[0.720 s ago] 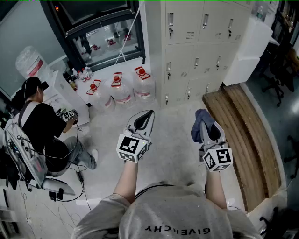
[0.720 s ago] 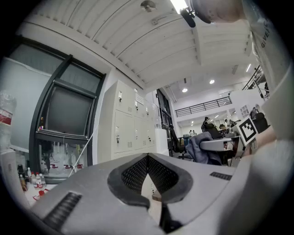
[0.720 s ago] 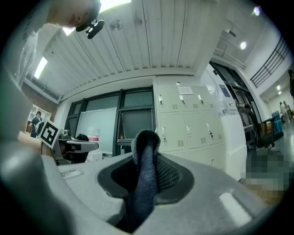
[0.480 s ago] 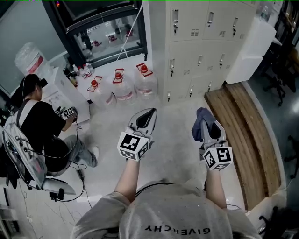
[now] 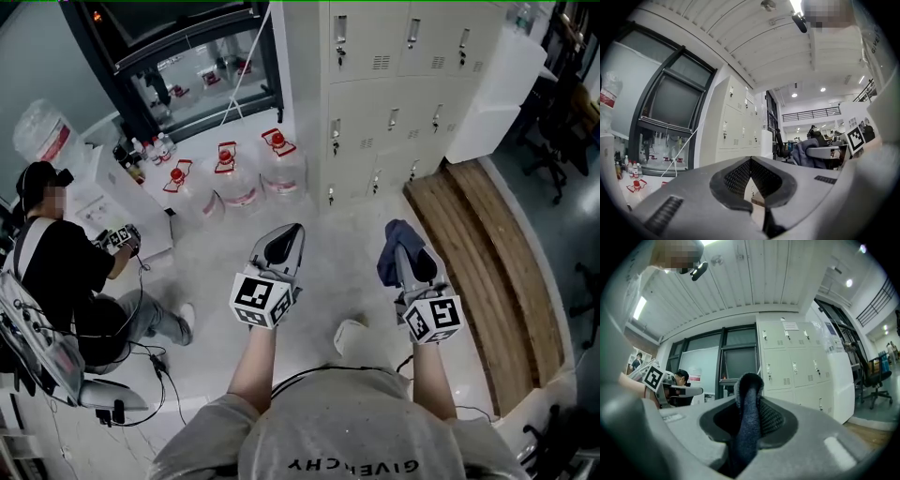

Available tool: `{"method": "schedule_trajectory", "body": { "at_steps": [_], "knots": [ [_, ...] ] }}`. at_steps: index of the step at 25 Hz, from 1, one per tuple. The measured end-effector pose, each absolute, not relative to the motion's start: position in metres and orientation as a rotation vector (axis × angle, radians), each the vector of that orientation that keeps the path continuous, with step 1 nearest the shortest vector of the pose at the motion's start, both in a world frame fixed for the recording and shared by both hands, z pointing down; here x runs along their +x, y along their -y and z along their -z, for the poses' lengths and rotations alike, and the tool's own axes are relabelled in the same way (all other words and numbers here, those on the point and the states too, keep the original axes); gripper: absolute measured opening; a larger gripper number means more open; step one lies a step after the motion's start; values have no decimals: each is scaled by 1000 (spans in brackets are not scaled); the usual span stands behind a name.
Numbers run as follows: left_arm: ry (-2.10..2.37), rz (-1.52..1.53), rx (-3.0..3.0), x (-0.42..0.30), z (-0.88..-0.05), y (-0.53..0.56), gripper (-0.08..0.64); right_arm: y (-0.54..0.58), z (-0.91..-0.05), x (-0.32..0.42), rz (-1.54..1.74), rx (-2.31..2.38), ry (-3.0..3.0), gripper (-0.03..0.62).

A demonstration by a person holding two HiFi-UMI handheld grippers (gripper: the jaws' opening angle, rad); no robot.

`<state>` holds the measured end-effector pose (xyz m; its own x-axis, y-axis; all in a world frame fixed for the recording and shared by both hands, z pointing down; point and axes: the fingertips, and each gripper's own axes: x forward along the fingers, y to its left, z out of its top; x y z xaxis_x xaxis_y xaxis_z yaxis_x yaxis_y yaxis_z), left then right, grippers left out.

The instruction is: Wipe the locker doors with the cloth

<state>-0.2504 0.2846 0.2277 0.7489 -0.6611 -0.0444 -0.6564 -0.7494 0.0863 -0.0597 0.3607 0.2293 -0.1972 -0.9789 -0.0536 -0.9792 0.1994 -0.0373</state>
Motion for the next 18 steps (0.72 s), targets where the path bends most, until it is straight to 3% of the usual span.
{"method": "schedule_trajectory", "body": {
  "at_steps": [18],
  "knots": [
    [1189,90,2814,-164,-246,-93,-2,-143,-259,8,69,-1791,-2565,92]
  ]
}}
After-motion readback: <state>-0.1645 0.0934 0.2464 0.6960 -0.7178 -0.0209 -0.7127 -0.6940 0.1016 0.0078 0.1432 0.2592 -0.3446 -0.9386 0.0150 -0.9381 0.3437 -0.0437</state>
